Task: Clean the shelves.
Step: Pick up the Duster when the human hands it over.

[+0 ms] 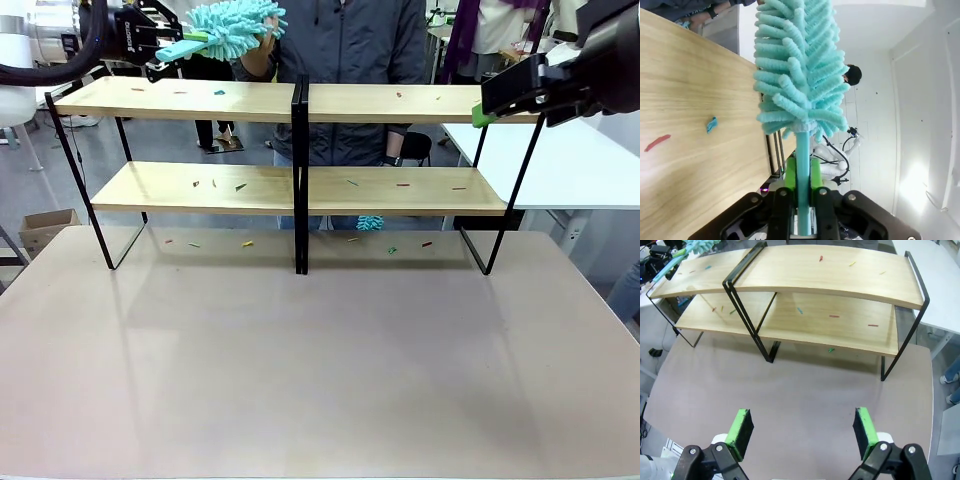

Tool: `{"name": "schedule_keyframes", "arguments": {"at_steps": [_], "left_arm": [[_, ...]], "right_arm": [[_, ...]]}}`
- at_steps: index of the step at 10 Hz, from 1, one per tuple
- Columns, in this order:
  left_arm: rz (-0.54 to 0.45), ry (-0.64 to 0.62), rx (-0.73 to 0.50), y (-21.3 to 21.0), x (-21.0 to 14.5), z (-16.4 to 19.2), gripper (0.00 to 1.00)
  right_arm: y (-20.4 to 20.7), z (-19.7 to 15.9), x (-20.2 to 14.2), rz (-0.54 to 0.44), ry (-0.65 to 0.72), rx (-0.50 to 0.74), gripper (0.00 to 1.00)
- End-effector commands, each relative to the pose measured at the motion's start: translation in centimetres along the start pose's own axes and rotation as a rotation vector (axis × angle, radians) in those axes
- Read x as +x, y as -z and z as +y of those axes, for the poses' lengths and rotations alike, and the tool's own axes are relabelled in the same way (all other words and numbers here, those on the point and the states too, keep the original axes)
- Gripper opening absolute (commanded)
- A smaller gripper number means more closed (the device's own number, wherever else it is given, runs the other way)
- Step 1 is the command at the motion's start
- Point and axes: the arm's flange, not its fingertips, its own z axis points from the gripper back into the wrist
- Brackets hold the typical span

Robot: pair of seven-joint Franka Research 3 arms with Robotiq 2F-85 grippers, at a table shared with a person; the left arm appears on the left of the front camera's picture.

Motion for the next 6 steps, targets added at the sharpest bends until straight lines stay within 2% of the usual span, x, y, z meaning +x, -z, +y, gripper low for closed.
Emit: {"name": "schedule_keyframes", "arguments": {"at_steps": [1,2,3,4,6], "left_arm": [[0.001,0.039,-0.008,-1.0,-1.4,-0.8,0.0],[0.043,0.086,-0.03,-2.9,-2.9,-2.0,0.0],[0.133,0.143,-0.074,-6.1,-5.3,-3.8,0.0],[0.191,0.243,-0.096,-11.4,-8.8,-5.5,0.0],[0.277,0.366,-0.098,-20.7,-15.1,-5.9,0.0]], "right_arm": [[0.0,0.0,0.0,0.002,0.003,0.003,1.0],[0.0,0.0,0.0,0.002,0.003,0.003,1.0],[0.0,0.0,0.0,0.002,0.003,0.003,1.0],[0.0,0.0,0.0,0.002,0.003,0.003,1.0],[0.0,0.0,0.0,0.002,0.003,0.003,1.0]]}}
